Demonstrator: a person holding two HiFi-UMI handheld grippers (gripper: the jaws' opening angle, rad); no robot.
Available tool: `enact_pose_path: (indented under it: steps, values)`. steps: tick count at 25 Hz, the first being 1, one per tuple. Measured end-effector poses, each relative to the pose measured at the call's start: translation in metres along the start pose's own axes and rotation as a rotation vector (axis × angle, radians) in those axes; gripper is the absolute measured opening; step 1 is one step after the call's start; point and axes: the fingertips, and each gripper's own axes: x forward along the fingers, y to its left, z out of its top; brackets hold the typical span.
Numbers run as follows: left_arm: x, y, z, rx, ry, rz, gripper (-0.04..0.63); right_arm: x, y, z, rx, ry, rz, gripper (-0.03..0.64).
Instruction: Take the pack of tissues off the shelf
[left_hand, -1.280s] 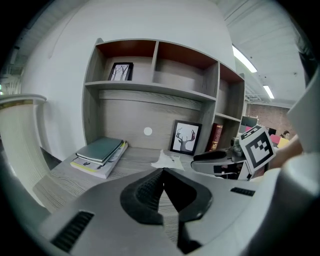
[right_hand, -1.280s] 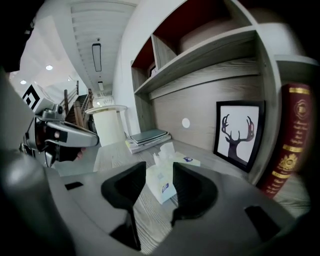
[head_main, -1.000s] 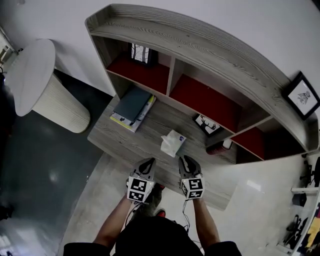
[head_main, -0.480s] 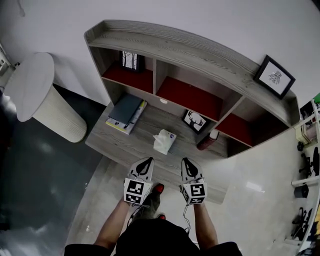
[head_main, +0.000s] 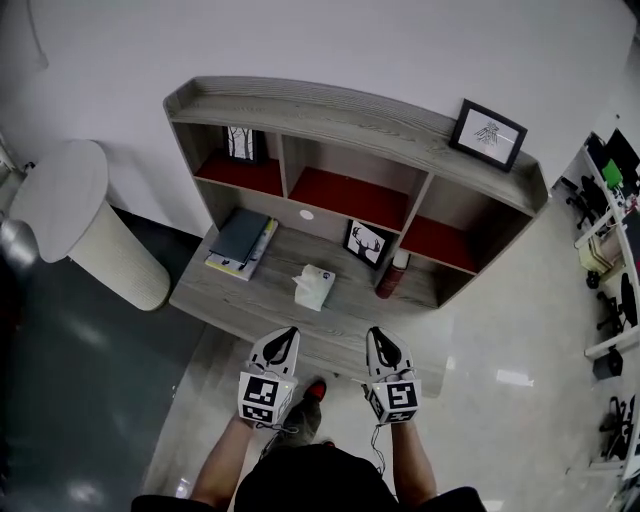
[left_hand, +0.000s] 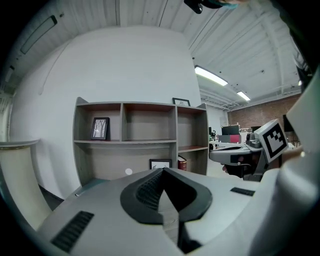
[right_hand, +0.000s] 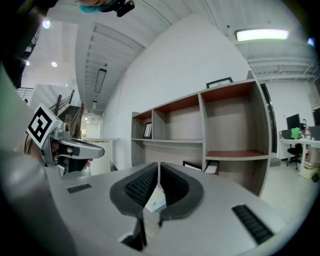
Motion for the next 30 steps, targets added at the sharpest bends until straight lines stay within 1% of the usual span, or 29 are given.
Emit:
enact_pose_path:
  steps: [5, 9, 16, 22, 30]
  values:
    - [-0.023, -0.021, 0.009, 0.022, -0.014, -0.009, 0.006, -0.036, 0.004, 0.006, -0.001, -0.016, -0.013, 0.040]
    - [-0.041, -0.036, 0.008, 0.032, -0.025, -0.006, 0.006, -0.061, 0.006, 0.002, 0.003, -0.028, -0.026, 0.040]
    - [-0.068, -0.054, 0.001, 0.023, -0.028, 0.008, 0.006, -0.092, 0.013, -0.003, -0.010, -0.045, -0.028, 0.040]
    - [-0.078, -0.064, 0.007, 0.007, -0.053, 0.007, 0.006, -0.102, 0.018, 0.000, -0.022, -0.045, -0.016, 0.040]
    - [-0.078, -0.063, 0.012, 0.022, -0.072, 0.022, 0.006, -0.103, 0.020, 0.005, -0.027, -0.059, -0.002, 0.040]
